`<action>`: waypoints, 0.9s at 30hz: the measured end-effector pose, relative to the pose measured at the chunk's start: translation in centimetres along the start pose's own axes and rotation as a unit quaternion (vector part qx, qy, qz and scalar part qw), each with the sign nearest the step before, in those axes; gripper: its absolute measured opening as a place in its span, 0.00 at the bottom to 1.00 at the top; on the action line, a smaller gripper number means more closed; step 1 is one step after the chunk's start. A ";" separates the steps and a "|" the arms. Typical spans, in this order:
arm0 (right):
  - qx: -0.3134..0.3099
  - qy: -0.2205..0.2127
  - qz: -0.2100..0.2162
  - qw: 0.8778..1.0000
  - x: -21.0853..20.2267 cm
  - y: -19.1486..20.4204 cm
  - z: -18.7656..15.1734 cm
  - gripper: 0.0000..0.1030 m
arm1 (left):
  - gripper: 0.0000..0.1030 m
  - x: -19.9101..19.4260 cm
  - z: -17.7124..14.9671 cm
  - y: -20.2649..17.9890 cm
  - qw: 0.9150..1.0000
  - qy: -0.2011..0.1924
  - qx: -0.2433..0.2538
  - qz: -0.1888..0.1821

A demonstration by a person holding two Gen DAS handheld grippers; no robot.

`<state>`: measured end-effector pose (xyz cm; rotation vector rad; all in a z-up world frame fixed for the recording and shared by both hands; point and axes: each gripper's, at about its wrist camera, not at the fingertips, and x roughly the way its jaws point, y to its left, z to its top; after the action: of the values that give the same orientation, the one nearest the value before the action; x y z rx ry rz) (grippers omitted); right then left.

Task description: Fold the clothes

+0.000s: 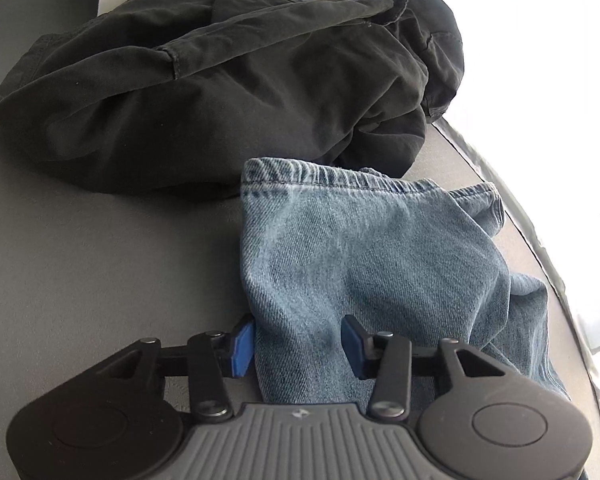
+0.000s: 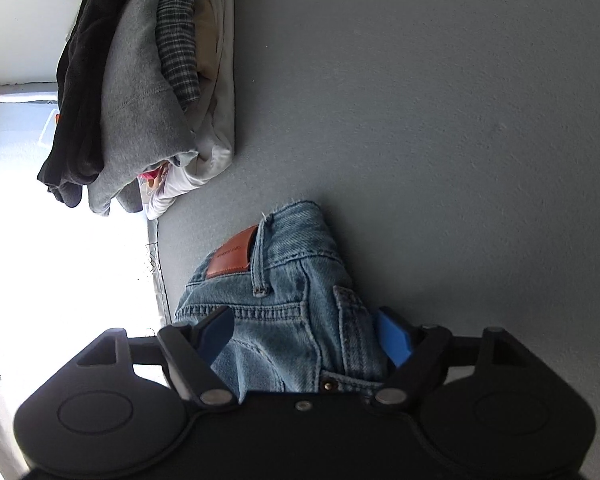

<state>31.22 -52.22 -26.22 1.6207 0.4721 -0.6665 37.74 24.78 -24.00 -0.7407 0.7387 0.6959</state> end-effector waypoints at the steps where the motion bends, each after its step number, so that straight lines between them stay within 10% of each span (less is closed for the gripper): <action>1: -0.005 0.001 -0.009 1.000 0.0 0.4 0.0 0.75 | 0.49 0.0 0.0 -0.3 1.000 0.001 0.007 0.006; 11: -0.078 0.002 -0.063 0.995 -0.7 2.8 -0.7 0.62 | 0.49 0.4 -0.1 -0.9 0.999 0.003 0.027 0.025; 17: -0.144 -0.002 -0.104 0.984 0.8 3.5 -1.5 0.64 | 0.66 0.9 -0.6 -2.3 0.997 0.003 0.079 0.028; 20: -0.171 -0.002 -0.093 0.981 1.5 4.2 -1.5 0.48 | 0.66 1.1 -0.6 -2.6 0.997 -0.001 0.064 0.042; 22: -0.172 0.003 -0.077 0.982 1.6 4.2 -1.4 0.22 | 0.51 0.9 -0.3 -2.3 0.998 -0.005 0.042 0.046; 24: -0.174 0.000 -0.060 0.983 1.2 4.4 -1.2 0.15 | 0.06 1.0 0.4 -1.6 1.000 0.008 0.010 0.021; 27: -0.188 -0.013 -0.022 0.982 0.7 6.0 -1.1 0.12 | 0.05 0.1 1.3 -1.4 0.999 0.005 -0.026 -0.023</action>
<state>35.79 -52.09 -22.10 1.2467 0.5780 -0.5892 39.35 25.07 -22.95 -0.8069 0.7117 0.6717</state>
